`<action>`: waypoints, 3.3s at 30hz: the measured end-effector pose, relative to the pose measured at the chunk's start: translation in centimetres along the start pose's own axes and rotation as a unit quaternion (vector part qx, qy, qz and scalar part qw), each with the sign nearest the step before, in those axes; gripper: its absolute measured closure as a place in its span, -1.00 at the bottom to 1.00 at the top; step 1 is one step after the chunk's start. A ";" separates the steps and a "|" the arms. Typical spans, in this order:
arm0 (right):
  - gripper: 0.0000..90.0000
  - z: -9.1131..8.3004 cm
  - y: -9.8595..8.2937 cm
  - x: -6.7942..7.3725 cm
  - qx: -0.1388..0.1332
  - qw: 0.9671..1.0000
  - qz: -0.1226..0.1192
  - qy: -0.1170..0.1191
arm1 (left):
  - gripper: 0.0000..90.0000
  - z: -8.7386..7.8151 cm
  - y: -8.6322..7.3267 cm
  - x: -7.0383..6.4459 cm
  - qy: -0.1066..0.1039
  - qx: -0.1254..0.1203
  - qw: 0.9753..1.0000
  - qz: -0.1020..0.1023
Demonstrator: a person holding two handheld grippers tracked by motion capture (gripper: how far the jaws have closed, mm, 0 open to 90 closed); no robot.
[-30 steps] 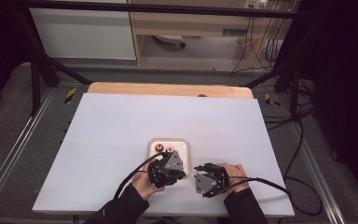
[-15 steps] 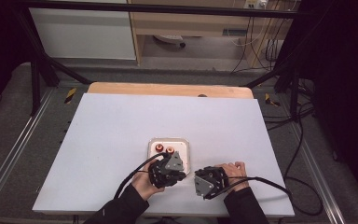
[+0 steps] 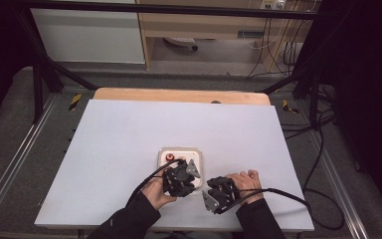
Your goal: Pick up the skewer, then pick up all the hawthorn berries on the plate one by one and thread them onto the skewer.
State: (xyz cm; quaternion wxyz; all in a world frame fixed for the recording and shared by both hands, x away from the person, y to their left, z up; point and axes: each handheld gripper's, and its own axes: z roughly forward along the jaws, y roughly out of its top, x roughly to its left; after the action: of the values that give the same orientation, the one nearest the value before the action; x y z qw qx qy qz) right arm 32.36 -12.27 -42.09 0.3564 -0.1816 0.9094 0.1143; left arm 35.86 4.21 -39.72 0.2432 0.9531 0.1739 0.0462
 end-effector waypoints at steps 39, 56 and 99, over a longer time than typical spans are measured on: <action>-0.42 -0.6 -5.8 -0.9 -0.088 0.871 0.477 0.074 | 0.98 -2.8 -5.8 1.2 0.050 -0.062 0.996 -0.036; -0.82 0.0 -5.9 -2.2 -0.093 0.811 0.568 0.100 | 0.98 -4.0 -11.4 1.8 0.073 -0.140 0.982 -0.100; -0.31 5.0 0.2 -9.4 -0.027 0.808 0.545 0.222 | 0.97 -4.2 -15.1 2.6 0.084 -0.170 0.973 -0.135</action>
State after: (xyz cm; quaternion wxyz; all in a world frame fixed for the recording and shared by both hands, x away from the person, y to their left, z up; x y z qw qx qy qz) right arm 41.72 -8.11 -39.15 0.0193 0.3137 0.9100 0.2705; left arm 32.88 19.47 -43.27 0.3897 0.8584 0.3104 0.1220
